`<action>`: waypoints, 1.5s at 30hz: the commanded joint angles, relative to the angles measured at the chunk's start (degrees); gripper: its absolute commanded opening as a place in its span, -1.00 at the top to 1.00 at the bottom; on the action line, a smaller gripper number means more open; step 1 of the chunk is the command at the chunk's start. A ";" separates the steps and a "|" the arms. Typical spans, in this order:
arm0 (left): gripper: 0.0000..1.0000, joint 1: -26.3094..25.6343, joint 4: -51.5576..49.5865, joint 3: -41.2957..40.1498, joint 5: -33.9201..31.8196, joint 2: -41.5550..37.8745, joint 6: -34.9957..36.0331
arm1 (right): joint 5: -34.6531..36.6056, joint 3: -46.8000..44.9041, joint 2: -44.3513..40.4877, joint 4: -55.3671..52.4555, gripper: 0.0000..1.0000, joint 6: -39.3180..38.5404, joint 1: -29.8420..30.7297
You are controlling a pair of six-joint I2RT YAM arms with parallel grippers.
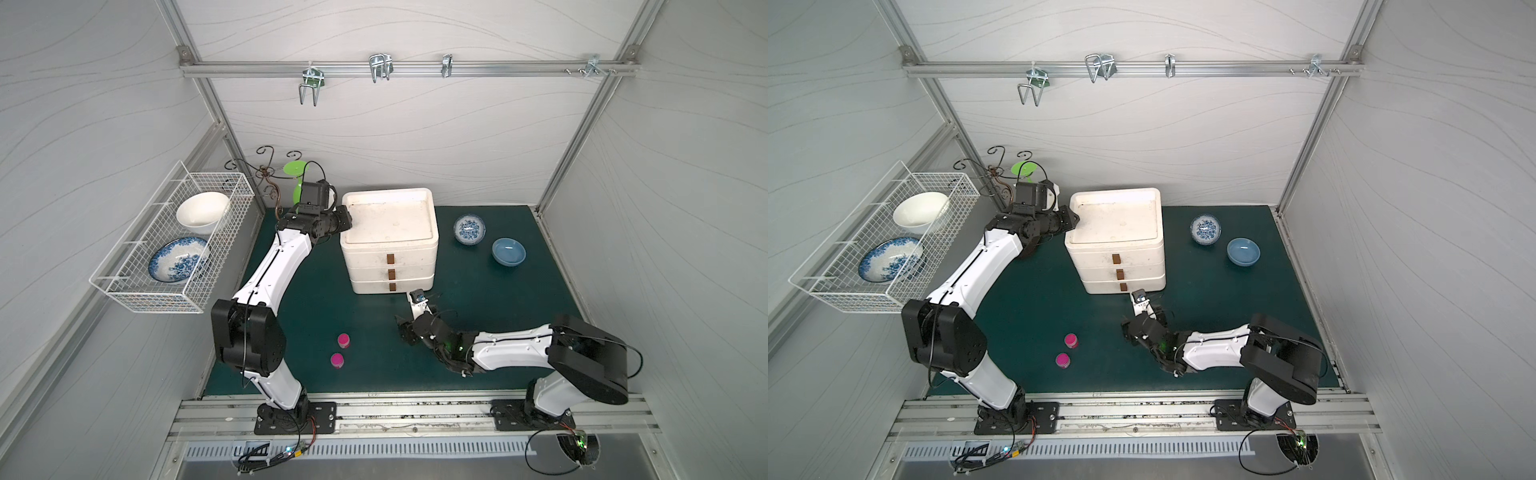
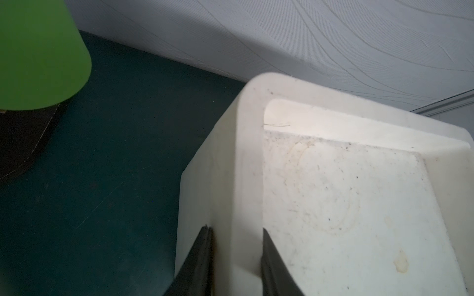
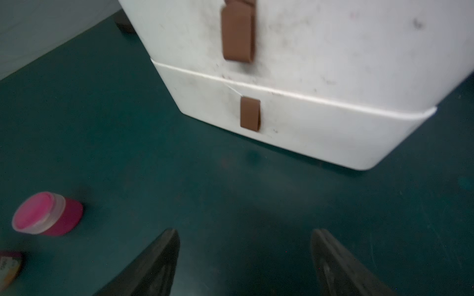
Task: Put the paint cans in the drawer according to color
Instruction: Close the drawer of the storage box, then open the drawer in the storage box.
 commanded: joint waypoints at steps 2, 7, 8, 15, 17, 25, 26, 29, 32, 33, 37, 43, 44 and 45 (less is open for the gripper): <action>0.50 1.00 -1.90 -1.76 3.93 0.68 -7.69 | -10.00 -3.33 1.70 19.09 -0.35 3.93 -5.00; 0.50 0.98 -1.81 -1.83 4.63 0.98 -8.28 | -10.26 -1.36 7.54 24.45 -0.28 2.14 -5.50; 0.50 0.93 -1.88 -1.92 4.68 1.11 -8.30 | -10.51 -0.83 9.14 26.05 -0.28 2.04 -5.75; 0.50 0.86 -1.86 -1.71 4.68 1.09 -8.24 | -12.31 3.72 18.79 34.86 -0.16 1.06 -7.48; 0.51 0.93 -1.80 -1.69 4.77 1.21 -8.35 | -11.37 5.09 20.74 35.82 -0.10 0.71 -7.79; 0.51 1.02 -2.06 -1.15 5.20 1.46 -8.38 | -12.93 7.84 30.58 48.22 0.02 4.40 -10.33; 0.51 1.10 -1.97 -1.02 5.28 1.45 -8.41 | -13.08 8.22 31.36 49.25 0.03 5.33 -10.52; 0.51 1.24 -1.97 -1.03 5.62 1.23 -8.55 | -13.47 10.01 33.48 49.27 0.10 5.97 -10.70; 0.51 1.80 -1.75 -0.99 6.51 1.22 -9.15 | -13.81 11.54 34.88 49.27 0.11 6.22 -10.60; 0.51 1.98 -1.62 -1.00 6.77 1.25 -9.31 | -13.76 11.93 35.04 49.28 0.11 5.92 -10.61; 0.52 2.34 -1.63 -1.22 7.05 1.17 -9.36 | -12.16 12.80 34.90 49.27 0.11 4.46 -10.68; 0.52 2.34 -1.54 -1.29 7.12 1.17 -9.53 | -12.03 12.60 33.61 49.19 0.22 2.86 -11.48; 0.52 2.33 -1.56 -1.25 7.14 1.16 -9.54 | -11.81 12.30 33.47 49.19 0.30 2.75 -11.49; 0.52 2.30 -1.55 -1.26 7.06 1.21 -9.54 | -11.48 11.97 33.27 49.15 0.41 2.75 -11.63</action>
